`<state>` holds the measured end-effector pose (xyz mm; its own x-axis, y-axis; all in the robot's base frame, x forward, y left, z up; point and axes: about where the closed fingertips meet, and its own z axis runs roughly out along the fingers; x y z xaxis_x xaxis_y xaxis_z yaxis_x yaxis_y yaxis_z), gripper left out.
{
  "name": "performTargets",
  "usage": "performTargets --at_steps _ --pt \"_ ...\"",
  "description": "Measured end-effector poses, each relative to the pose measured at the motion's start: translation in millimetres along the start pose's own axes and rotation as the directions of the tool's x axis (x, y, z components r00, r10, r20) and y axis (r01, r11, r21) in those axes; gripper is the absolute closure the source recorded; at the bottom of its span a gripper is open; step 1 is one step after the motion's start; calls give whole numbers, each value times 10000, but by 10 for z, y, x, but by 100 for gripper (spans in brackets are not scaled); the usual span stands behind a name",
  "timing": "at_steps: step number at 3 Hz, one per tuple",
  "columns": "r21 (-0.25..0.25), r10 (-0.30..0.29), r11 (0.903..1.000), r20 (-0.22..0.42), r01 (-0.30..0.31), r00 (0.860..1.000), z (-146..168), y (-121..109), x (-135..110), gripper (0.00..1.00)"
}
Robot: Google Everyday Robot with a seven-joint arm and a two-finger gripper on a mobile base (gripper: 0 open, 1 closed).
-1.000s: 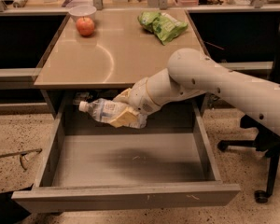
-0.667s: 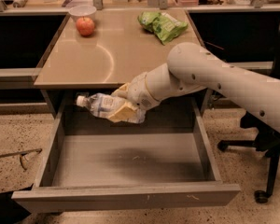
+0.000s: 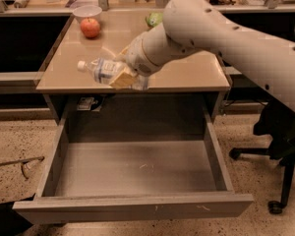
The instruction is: Pick blue plastic bottle from top drawer and place on counter
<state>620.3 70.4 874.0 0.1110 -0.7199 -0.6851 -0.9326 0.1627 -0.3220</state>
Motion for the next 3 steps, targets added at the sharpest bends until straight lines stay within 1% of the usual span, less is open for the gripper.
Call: performTargets --at_steps 1,2,3 --pt "703 112 9975 -260 -94 9996 90 -501 64 100" --pt "267 723 9970 190 -728 9972 286 -731 230 100" --pt "-31 1007 9949 -352 -1008 9943 510 -831 403 100"
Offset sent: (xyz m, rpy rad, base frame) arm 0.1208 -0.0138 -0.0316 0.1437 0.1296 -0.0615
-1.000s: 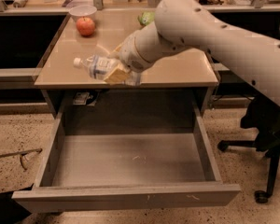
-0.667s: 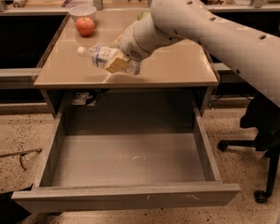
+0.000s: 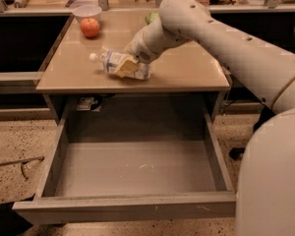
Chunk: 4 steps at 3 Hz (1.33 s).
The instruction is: Pick blue plastic bottle from top drawer and place on counter
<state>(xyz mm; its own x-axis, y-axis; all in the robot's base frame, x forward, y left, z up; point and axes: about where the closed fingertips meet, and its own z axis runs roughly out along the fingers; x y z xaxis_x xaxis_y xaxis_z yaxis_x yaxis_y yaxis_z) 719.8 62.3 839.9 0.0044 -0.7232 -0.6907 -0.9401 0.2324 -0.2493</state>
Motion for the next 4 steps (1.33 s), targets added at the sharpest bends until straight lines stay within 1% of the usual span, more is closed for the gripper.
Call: performTargets --at_steps 1,2,4 --pt "0 -13 10000 -79 13 10000 6 -16 4 100" --pt "-2 -13 10000 -79 13 10000 7 -16 4 81" --pt "-3 -13 10000 -79 13 10000 7 -15 4 35"
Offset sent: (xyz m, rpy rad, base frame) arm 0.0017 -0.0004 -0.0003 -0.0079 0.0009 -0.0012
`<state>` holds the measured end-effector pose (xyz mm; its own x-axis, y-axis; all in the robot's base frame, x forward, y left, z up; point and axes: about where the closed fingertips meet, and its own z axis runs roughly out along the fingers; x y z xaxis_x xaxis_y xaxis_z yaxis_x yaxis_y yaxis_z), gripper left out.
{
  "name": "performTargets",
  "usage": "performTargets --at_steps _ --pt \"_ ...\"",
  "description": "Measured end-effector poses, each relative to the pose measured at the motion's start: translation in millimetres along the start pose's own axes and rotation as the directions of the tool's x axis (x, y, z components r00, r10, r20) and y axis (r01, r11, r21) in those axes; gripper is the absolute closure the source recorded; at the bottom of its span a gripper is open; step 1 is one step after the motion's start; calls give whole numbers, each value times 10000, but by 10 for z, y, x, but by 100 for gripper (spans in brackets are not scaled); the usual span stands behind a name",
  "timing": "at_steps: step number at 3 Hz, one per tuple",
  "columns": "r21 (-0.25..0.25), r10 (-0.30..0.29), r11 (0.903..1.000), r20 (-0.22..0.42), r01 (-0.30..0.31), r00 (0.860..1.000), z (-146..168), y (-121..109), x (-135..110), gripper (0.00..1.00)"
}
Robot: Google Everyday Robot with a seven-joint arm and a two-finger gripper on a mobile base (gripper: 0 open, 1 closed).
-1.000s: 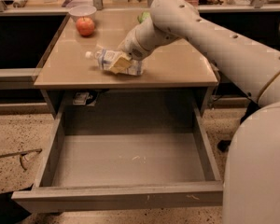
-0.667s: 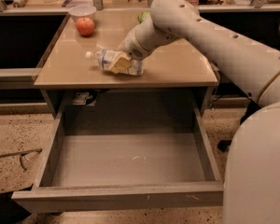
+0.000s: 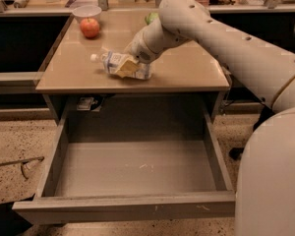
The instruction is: Pick blue plastic bottle from top drawer and place on counter
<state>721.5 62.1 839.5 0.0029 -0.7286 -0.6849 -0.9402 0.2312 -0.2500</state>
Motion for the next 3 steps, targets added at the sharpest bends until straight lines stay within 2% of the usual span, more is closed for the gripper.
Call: performTargets --at_steps 1,2,3 --pt "-1 0 10000 0 0 10000 0 0 0 11" --pt "-1 0 10000 0 0 10000 1 0 0 0" --pt "-2 0 10000 0 0 10000 1 1 0 0"
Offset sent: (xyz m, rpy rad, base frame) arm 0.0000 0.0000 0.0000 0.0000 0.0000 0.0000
